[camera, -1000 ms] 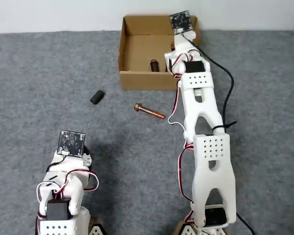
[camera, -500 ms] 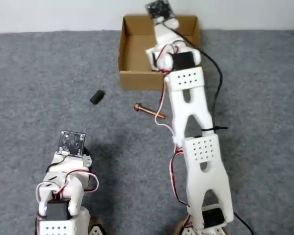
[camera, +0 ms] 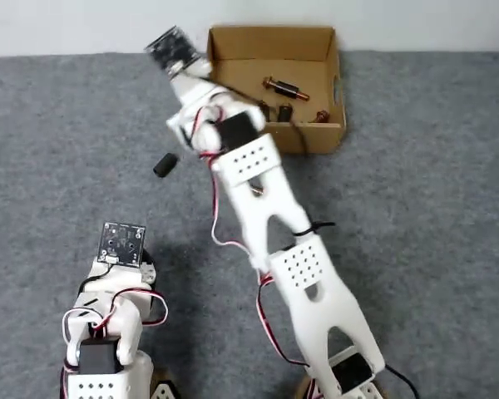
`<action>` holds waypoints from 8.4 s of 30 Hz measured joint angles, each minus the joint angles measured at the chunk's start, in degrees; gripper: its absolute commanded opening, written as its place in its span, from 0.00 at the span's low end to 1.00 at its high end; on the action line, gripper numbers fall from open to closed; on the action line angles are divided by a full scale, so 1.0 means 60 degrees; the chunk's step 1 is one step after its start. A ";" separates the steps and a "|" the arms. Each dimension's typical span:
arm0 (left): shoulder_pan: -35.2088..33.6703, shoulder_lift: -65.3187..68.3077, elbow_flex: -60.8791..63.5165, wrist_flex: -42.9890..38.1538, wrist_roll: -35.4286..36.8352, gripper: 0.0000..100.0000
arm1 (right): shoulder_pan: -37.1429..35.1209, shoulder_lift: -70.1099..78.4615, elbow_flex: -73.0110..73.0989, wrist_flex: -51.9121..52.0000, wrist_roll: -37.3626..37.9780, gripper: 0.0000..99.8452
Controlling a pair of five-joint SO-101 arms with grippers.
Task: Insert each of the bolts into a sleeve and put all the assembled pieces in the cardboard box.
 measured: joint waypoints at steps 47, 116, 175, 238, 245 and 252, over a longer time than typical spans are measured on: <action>-0.0396 0.0000 0.0000 0.0000 0.0000 0.01 | 0.0103 0.0073 0.0000 0.2916 0.0850 0.01; -0.0396 0.0000 0.0000 0.0000 0.0000 0.01 | 0.0308 -0.3678 0.6989 0.4278 -0.7912 0.10; -0.0396 0.0000 0.0000 0.0000 -0.0015 0.01 | 0.0777 -0.1626 0.6974 0.4220 -0.8117 0.01; 0.0029 0.1216 0.0000 -0.0659 0.0000 0.01 | 0.1275 -1.0623 1.4476 0.4220 -0.8103 0.01; 0.0029 0.1392 0.0000 -0.0821 0.0000 0.01 | 0.3062 -1.5018 1.8403 0.3048 -0.7971 0.01; 0.0059 0.1407 0.0000 -0.0821 0.0000 0.01 | 0.4689 -1.8813 2.1993 0.1275 -0.7106 0.01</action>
